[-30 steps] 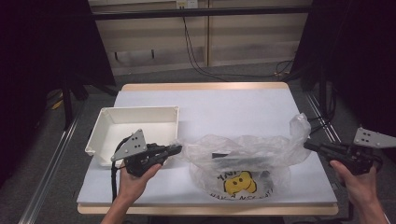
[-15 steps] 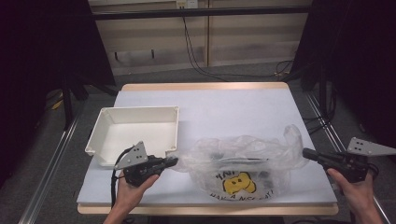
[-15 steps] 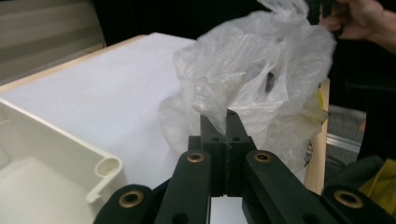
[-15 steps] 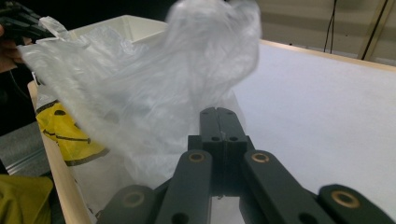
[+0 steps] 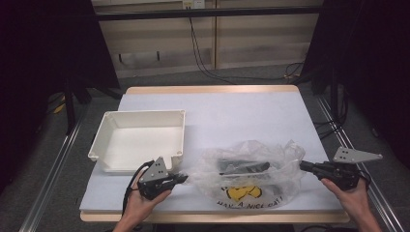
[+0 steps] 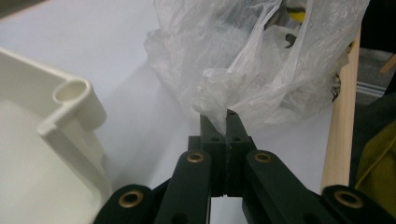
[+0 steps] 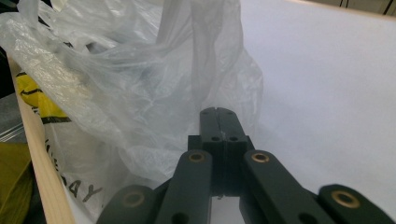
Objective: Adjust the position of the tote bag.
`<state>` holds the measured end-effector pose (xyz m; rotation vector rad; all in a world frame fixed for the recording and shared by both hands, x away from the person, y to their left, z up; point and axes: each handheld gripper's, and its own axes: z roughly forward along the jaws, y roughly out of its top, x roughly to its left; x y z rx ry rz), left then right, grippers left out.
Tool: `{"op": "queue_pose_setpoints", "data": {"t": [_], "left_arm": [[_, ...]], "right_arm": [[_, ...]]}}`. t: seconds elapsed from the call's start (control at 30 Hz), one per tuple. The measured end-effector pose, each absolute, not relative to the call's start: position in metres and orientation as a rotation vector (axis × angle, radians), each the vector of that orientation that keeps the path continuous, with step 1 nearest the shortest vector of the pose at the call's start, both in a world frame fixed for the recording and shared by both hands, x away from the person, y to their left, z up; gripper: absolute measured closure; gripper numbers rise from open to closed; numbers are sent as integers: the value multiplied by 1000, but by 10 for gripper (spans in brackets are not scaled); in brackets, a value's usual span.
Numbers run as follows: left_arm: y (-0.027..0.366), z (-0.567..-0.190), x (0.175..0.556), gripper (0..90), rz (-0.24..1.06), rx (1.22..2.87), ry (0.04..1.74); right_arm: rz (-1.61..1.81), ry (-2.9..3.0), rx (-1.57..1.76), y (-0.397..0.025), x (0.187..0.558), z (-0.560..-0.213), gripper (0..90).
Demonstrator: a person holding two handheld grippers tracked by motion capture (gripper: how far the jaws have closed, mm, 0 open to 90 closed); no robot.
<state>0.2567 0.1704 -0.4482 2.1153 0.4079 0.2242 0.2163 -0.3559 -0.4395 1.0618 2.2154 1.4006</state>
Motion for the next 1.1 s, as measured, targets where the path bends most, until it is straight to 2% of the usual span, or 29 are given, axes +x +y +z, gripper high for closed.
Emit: {"op": "queue_pose_setpoints", "data": {"t": [0.27, 0.67, 0.97, 1.1], "left_arm": [[159, -461, 261, 900, 217, 2250, 385], [163, -474, 270, 900, 192, 2331, 455], [163, -477, 275, 900, 144, 2281, 487], [169, -471, 270, 846, 135, 2209, 498]], "right_arm": [[1213, 2322, 1073, -352, 224, -465, 900], [1079, 2363, 1099, -351, 228, -481, 900], [1089, 2355, 1100, -351, 229, -483, 900], [1161, 2315, 1083, -352, 225, -476, 893]]}}
